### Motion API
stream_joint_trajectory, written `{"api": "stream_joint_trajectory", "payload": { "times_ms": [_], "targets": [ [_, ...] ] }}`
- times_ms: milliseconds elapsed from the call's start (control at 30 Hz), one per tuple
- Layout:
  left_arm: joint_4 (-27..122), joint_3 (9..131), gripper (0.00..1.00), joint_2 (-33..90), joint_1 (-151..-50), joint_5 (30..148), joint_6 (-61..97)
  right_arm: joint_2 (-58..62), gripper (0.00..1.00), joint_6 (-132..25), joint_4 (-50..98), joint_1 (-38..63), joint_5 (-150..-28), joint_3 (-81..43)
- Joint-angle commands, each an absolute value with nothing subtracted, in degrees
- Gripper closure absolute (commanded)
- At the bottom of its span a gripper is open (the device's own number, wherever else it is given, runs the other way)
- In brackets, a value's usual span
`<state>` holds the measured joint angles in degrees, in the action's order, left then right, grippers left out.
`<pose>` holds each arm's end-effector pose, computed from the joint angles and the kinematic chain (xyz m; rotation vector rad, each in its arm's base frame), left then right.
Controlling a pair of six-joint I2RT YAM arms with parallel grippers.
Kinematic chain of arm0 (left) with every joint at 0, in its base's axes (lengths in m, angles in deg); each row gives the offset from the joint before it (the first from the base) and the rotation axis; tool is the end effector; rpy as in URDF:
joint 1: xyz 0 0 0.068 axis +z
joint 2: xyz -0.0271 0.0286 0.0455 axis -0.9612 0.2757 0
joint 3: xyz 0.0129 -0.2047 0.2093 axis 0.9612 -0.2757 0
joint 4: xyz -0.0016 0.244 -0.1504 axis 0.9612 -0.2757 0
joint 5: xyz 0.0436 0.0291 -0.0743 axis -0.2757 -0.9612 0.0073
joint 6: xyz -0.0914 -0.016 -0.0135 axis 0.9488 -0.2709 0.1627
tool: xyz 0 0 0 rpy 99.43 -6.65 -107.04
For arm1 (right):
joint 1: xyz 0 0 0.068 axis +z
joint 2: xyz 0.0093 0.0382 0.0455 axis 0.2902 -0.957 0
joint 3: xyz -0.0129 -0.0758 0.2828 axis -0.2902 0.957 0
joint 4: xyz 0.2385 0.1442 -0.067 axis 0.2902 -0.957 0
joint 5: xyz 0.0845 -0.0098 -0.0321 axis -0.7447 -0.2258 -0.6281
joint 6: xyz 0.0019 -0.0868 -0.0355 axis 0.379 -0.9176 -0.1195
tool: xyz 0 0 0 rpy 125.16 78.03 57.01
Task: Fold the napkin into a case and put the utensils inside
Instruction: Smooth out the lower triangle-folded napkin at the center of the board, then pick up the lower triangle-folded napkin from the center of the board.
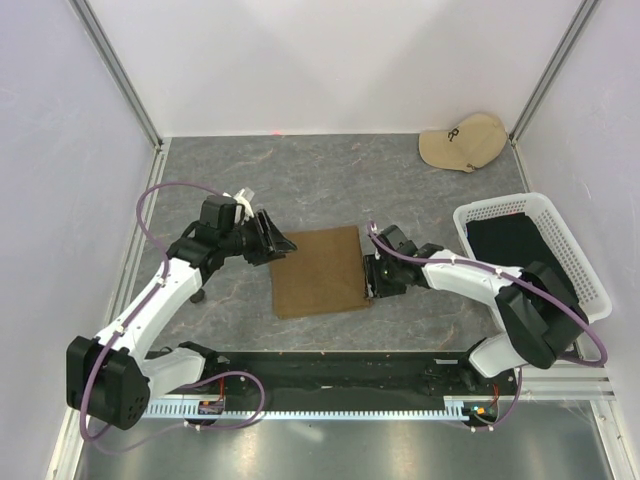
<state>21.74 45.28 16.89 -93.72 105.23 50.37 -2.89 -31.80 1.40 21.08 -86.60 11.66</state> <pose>0.2597 -0.1305 0.2514 -0.2708 2.4151 -1.0393 0.2422 0.1989 0.1225 -0.2521 2.7699 0.4600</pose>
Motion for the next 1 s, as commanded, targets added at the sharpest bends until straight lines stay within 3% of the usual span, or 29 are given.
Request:
{"api": "stream_joint_trajectory", "payload": {
  "times_ms": [0, 100, 133, 200, 233, 300, 333, 400, 500, 700, 967],
  "targets": [
    [21.2, 45.0, 0.48, 15.4, -91.8, 108.6, 47.1, -1.2, 0.5, -29.8, 5.8, 21.1, -86.3, 15.8],
    [21.0, 45.2, 0.48, 14.9, -90.3, 109.4, 46.8, -0.3, 0.76, -30.4, 4.8, 20.4, -83.3, 15.7],
    [20.6, 45.3, 0.48, 14.8, -89.6, 110.1, 46.7, -0.1, 0.9, -30.9, 4.1, 20.1, -82.7, 15.4],
    [20.1, 45.9, 0.48, 14.8, -88.8, 110.3, 46.0, 0.2, 0.99, -31.8, 2.5, 20.0, -81.5, 13.7],
    [20.0, 46.0, 0.48, 14.8, -88.0, 110.6, 45.8, 0.0, 0.97, -32.7, -0.1, 20.0, -78.8, 12.7],
    [19.7, 46.0, 0.48, 14.9, -87.1, 111.0, 45.3, 0.4, 0.85, -34.5, -2.4, 21.4, -76.7, 9.7],
    [19.5, 45.9, 0.48, 14.8, -86.0, 111.2, 45.0, 0.8, 0.63, -34.6, -5.1, 22.1, -72.6, 8.5],
    [18.9, 45.6, 0.48, 14.8, -84.7, 111.2, 44.6, 1.9, 0.44, -34.5, -8.5, 25.7, -66.5, 3.7],
    [17.7, 44.6, 0.48, 14.2, -80.1, 110.9, 45.3, 0.0, 0.36, -33.8, -16.1, 30.7, -58.4, -5.1],
    [16.4, 41.7, 0.48, 13.4, -67.2, 112.1, 46.5, -10.3, 0.34, -30.9, -15.6, 42.1, -65.5, -17.0],
    [22.5, 36.9, 0.44, 14.1, -57.2, 120.7, 47.8, -29.9, 0.47, -26.6, -15.2, 52.1, -66.3, -33.3]
  ]
}}
